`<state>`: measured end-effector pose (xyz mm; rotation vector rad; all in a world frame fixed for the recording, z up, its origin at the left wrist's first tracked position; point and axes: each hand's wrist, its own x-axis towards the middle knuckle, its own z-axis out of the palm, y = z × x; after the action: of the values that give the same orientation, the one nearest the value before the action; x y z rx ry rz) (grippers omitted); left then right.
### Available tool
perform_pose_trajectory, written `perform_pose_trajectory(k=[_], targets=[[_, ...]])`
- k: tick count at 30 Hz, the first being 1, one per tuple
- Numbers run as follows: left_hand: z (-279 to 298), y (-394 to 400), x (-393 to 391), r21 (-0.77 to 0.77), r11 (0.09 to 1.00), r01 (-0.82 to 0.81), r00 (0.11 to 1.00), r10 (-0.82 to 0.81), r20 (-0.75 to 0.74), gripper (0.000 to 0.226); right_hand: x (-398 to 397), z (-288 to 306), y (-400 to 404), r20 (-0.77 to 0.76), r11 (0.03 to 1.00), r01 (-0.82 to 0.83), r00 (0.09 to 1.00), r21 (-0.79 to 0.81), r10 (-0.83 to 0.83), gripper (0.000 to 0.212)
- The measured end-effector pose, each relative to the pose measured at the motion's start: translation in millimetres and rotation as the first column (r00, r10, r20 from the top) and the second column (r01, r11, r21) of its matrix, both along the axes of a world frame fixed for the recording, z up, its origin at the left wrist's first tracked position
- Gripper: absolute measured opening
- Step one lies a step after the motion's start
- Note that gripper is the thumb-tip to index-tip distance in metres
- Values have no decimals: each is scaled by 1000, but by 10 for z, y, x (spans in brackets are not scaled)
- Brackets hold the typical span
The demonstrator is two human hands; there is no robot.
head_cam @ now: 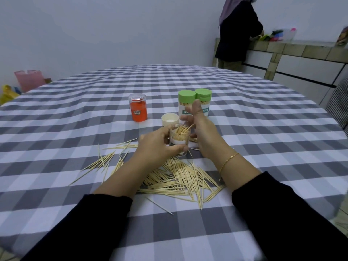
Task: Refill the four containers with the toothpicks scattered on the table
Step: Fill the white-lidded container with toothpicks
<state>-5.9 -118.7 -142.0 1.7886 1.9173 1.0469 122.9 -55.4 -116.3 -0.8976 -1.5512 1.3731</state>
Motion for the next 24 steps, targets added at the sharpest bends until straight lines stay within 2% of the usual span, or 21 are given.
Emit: perform_pose_trajectory(k=[6,9,12,15,17,21,24], targets=[[-38,20,-28,19,1000,3,1000,-3,5,42,-14,-93,-64,248,973,-109,967,204,56,46],[-28,13,-20,17,1000,4,1000,-4,8,40,33,-64,-51,265,977,-142,959,160,96,41],[-24,10,-19,3,1000,-3,1000,3,13,48,151,-3,-13,252,964,-259,938,63,236,34],[-28,11,-26,-2,1000,-2,1000,2,12,58,261,10,60,266,946,-319,918,49,296,49],[-29,8,-27,-9,1000,-1,1000,1,9,63,285,-5,88,262,951,-305,923,50,282,48],[-20,3,-20,1,1000,24,1000,-24,-4,60,238,-42,98,192,982,-167,970,87,148,38],[-16,4,-23,-2,1000,30,999,-30,-13,60,198,-44,75,214,983,-116,973,144,84,27]])
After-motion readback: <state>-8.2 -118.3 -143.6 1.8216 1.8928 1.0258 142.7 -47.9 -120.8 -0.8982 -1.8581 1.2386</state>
